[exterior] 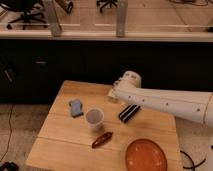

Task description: Move the arm in a circular motion

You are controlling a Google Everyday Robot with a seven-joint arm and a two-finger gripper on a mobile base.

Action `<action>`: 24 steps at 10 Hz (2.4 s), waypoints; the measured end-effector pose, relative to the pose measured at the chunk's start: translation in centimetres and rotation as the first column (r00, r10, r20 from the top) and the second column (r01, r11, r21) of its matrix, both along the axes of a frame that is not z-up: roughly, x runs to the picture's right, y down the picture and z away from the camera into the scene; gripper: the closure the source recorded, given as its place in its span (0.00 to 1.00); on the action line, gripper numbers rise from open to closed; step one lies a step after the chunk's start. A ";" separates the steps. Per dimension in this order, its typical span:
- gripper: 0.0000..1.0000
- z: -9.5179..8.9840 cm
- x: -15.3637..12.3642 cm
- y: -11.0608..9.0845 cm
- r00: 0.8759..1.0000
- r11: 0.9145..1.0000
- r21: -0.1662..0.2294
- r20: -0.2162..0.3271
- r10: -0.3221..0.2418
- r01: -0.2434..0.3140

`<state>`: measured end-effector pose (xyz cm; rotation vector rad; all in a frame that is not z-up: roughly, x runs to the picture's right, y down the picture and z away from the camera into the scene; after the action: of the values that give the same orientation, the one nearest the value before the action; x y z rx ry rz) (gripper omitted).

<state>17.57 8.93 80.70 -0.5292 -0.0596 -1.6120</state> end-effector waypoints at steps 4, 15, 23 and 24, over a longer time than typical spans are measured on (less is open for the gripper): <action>0.20 0.2 1.6 0.0 1.000 1.000 0.010 -0.007 -0.007 0.007; 0.20 0.9 5.3 0.3 1.000 0.999 0.037 -0.012 0.003 -0.003; 0.20 1.2 7.8 0.5 0.998 0.997 0.049 -0.032 0.055 -0.054; 0.20 1.3 8.1 0.6 0.998 0.997 0.051 -0.032 0.057 -0.056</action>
<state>25.70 9.50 81.96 -0.5113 -0.0090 -1.5453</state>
